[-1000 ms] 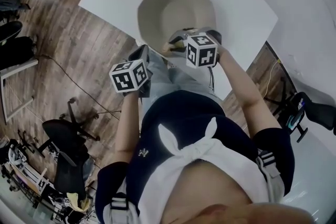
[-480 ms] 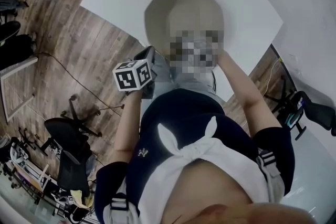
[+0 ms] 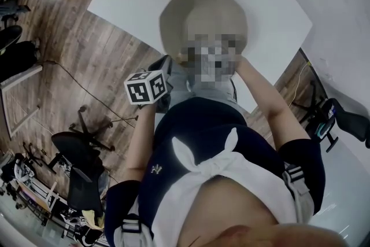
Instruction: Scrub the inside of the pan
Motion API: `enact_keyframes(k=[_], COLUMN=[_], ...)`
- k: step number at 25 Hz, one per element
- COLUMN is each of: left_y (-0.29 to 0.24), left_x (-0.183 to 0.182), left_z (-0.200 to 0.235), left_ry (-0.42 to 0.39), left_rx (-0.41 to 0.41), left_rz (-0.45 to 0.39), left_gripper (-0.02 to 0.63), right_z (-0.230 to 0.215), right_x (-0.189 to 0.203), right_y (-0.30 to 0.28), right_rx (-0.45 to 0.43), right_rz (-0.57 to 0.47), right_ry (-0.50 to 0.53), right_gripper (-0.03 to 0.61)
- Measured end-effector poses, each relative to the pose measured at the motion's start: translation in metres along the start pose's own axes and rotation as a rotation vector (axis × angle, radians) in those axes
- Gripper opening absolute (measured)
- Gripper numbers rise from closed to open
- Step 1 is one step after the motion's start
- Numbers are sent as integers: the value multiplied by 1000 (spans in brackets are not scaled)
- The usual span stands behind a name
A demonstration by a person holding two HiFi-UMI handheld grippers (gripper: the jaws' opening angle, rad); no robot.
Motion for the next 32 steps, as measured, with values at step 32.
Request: enact_keyframes(k=[32], left_y=[-2], left_x=[-2], left_z=[0], left_ry=[-65], left_rx=[37], left_rz=[102], left_gripper=[5], right_z=[-60], right_x=[-20], right_y=[-6], right_rx=[154], right_rz=[-152], right_ry=[-150], right_gripper=[91])
Point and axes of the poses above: the fingertips, and each gripper's own axes: y backward along the fingers, z to its left, x out of its underside, the point moved 3 cm from there along y, backward along the fingers, and after that the axes turned 9 degrees about z, right-handed, at the moved point
